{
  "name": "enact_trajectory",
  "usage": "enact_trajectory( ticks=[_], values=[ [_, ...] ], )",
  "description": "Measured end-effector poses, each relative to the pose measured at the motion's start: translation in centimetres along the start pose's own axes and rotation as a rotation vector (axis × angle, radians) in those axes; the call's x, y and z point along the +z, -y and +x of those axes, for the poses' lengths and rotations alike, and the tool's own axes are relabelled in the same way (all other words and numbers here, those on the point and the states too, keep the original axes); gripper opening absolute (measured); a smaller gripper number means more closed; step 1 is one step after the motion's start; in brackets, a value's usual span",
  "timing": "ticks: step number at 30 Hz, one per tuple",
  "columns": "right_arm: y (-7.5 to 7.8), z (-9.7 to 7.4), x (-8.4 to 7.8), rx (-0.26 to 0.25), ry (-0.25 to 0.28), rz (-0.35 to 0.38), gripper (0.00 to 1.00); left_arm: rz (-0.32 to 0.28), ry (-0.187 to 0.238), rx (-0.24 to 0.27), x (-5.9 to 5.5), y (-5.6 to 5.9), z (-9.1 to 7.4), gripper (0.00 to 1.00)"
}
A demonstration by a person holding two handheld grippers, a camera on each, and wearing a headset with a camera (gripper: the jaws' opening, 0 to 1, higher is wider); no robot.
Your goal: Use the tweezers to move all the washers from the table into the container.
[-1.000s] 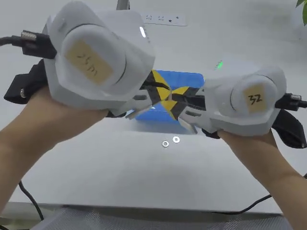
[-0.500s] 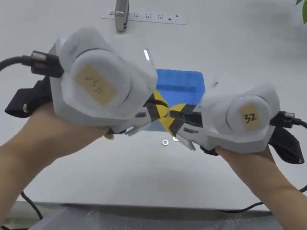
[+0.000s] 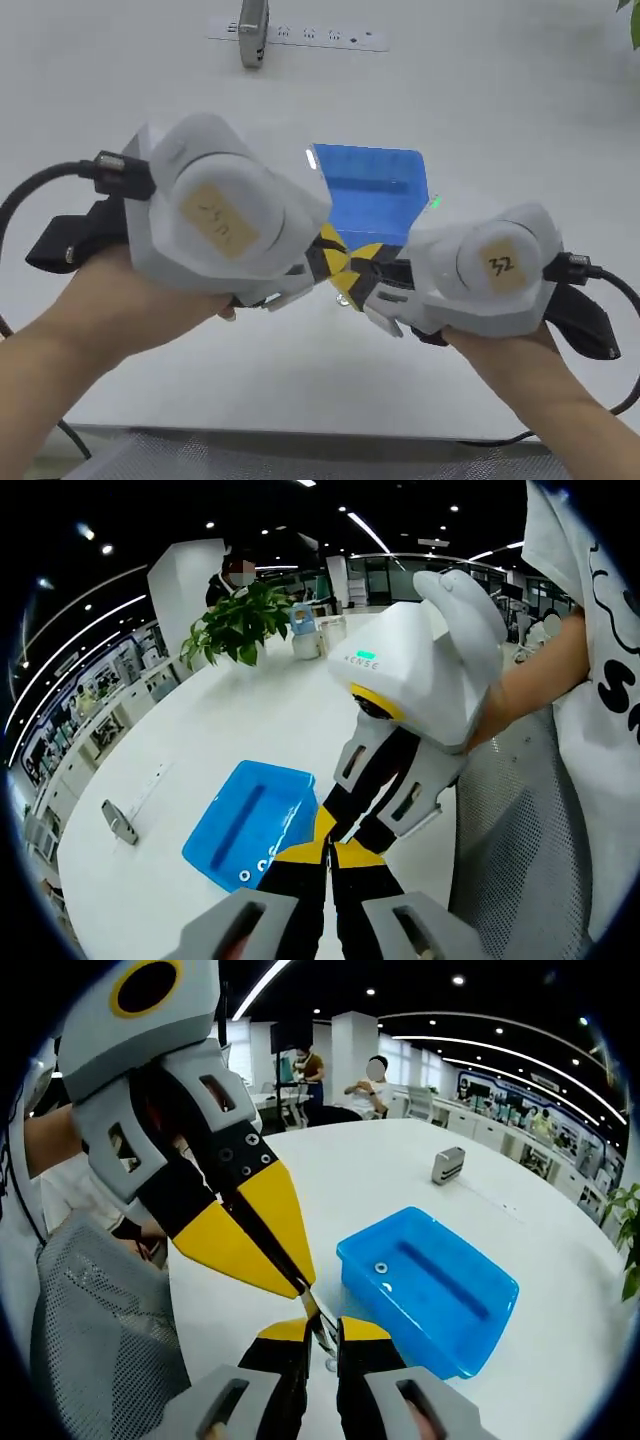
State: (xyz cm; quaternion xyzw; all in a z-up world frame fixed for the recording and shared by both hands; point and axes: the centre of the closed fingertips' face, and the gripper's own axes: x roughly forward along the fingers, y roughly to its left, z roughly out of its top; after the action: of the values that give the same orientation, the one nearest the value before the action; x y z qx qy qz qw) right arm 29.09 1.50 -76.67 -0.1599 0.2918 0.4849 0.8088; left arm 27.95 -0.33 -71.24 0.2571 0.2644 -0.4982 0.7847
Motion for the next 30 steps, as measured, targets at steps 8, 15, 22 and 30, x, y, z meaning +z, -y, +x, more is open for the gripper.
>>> enact_trajectory(
  ticks=[8,15,22,30],
  values=[
    [0.24,0.18,-0.25,0.008,0.0,0.038,0.06,-0.027,0.003,0.003,-0.24,-0.26,0.24,0.0],
    [0.02,-0.02,-0.35,0.007,-0.008,0.025,0.06,-0.026,0.001,-0.003,-0.12,-0.07,0.23,0.0],
    [0.15,-0.21,-0.37,0.0,-0.013,0.019,0.06,-0.027,0.006,-0.002,0.05,-0.02,0.25,0.0],
    [0.05,0.1,-0.63,0.003,-0.017,0.018,0.06,-0.011,-0.019,0.001,-0.43,0.04,0.5,0.0]
  ],
)
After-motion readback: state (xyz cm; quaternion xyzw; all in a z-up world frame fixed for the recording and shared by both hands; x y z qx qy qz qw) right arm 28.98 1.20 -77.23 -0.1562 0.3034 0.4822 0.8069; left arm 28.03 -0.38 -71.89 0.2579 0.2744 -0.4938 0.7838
